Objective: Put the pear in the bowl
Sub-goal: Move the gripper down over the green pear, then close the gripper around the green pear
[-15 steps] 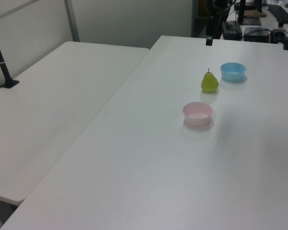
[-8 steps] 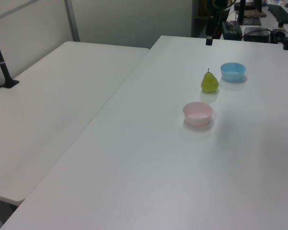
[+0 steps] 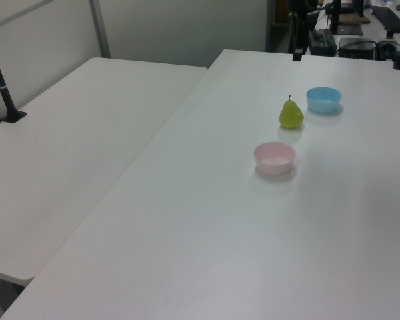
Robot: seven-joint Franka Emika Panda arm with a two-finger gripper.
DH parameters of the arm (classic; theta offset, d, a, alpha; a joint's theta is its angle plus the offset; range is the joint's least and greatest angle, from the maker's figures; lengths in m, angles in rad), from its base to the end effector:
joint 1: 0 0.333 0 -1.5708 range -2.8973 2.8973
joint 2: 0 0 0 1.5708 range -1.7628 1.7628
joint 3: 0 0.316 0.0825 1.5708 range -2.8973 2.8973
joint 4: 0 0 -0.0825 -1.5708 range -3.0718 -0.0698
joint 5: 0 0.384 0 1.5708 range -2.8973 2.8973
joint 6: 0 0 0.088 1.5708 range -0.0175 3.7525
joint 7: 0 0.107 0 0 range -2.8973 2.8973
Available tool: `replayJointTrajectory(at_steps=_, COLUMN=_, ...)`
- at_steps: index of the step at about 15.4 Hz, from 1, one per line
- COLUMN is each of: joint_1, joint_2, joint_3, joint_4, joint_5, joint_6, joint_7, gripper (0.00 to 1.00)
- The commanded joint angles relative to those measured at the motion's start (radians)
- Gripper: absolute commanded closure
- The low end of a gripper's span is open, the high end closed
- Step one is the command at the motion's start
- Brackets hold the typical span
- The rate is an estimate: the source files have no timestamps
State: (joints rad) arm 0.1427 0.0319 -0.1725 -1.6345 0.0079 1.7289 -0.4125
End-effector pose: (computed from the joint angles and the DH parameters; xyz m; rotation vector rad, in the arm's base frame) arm 0.5769 -0.0150 0.5906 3.0717 0.5939 0.0970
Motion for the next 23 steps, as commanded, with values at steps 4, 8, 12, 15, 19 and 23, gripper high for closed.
replayJointTrajectory(at_steps=4, joint_1=-0.127, joint_2=0.06, joint_3=0.027, joint_4=-0.028, joint_5=-0.114, joint_6=-0.009, joint_7=-0.066, gripper=0.0)
replayJointTrajectory(at_steps=8, joint_1=-0.175, joint_2=0.098, joint_3=0.021, joint_4=-0.158, joint_5=-0.112, joint_6=0.203, joint_7=-0.061, gripper=0.0)
replayJointTrajectory(at_steps=12, joint_1=-0.203, joint_2=0.17, joint_3=0.021, joint_4=-0.192, joint_5=-0.062, joint_6=0.314, joint_7=0.042, gripper=0.0)
replayJointTrajectory(at_steps=15, joint_1=-0.203, joint_2=0.224, joint_3=0.021, joint_4=-0.195, joint_5=-0.013, joint_6=0.399, joint_7=0.098, gripper=0.0)
replayJointTrajectory(at_steps=19, joint_1=-0.193, joint_2=0.29, joint_3=0.022, joint_4=-0.197, joint_5=-0.005, joint_6=0.451, joint_7=0.126, gripper=0.0)
replayJointTrajectory(at_steps=23, joint_1=-0.193, joint_2=0.309, joint_3=0.022, joint_4=-0.225, joint_5=-0.031, joint_6=0.46, joint_7=0.11, gripper=0.0)
